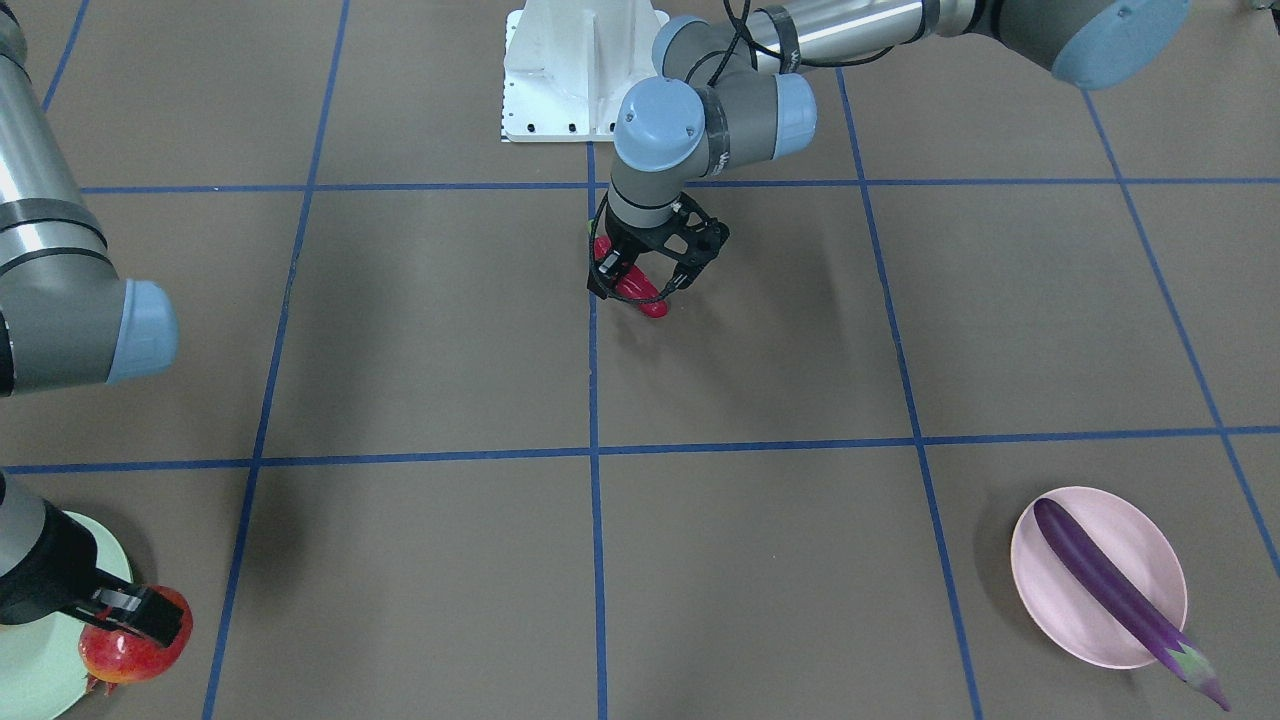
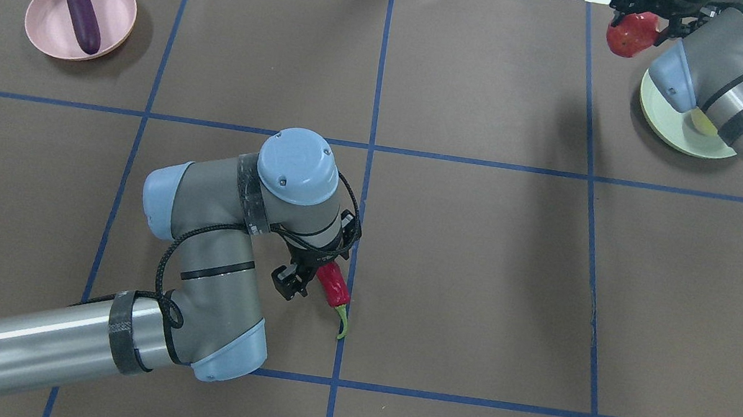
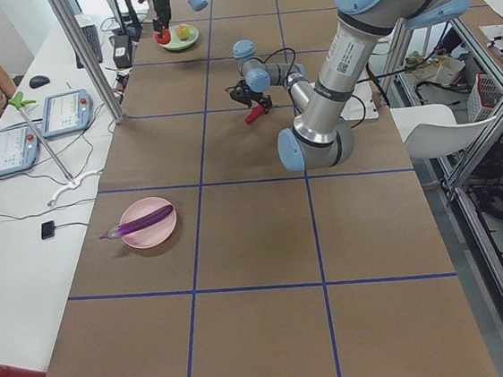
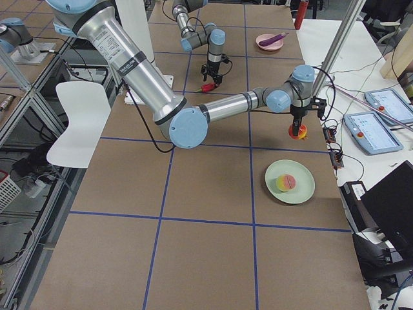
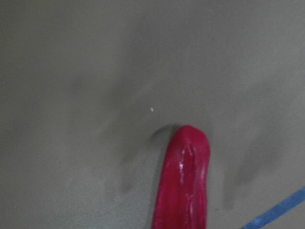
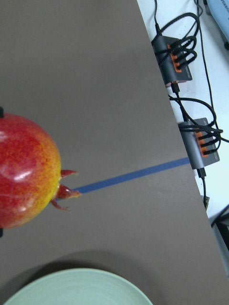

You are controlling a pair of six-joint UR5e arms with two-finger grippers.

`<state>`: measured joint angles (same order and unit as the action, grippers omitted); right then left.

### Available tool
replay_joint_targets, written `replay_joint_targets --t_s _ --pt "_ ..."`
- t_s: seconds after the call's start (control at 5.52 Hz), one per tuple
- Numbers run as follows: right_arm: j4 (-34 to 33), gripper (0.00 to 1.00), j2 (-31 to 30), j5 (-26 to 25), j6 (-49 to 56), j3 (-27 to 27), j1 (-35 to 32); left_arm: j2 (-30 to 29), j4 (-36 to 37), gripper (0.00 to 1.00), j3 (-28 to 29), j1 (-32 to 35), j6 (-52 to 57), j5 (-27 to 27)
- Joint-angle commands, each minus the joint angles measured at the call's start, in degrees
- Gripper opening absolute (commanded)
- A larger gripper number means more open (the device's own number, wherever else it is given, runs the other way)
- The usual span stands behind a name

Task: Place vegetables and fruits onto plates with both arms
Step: 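Carry the tomato to the green plate while the left gripper reaches the chili pepper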

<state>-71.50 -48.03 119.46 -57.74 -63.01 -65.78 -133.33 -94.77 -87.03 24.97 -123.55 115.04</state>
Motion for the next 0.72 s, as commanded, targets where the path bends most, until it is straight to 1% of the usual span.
replay_joint_targets --t_s 0.0,0.18,0.36,0.54 --pt "0.57 0.0 -0.22 -4.13 0.7 3.84 -1.18 -0.18 -0.06 0.79 0.37 -0.98 -0.2 -0.08" --pt "0.66 0.0 -0.22 -4.49 1.05 6.21 -1.63 -0.18 -0.15 0.16 0.37 -0.98 -0.2 0.01" --pt "0.66 0.0 -0.22 -5.37 1.05 7.62 -1.63 -0.35 -0.33 0.0 0.37 -0.98 0.24 0.01" --pt "0.66 0.0 -1.18 -5.29 1.05 7.64 -1.37 -1.05 -0.15 0.0 0.11 -0.63 0.59 0.01"
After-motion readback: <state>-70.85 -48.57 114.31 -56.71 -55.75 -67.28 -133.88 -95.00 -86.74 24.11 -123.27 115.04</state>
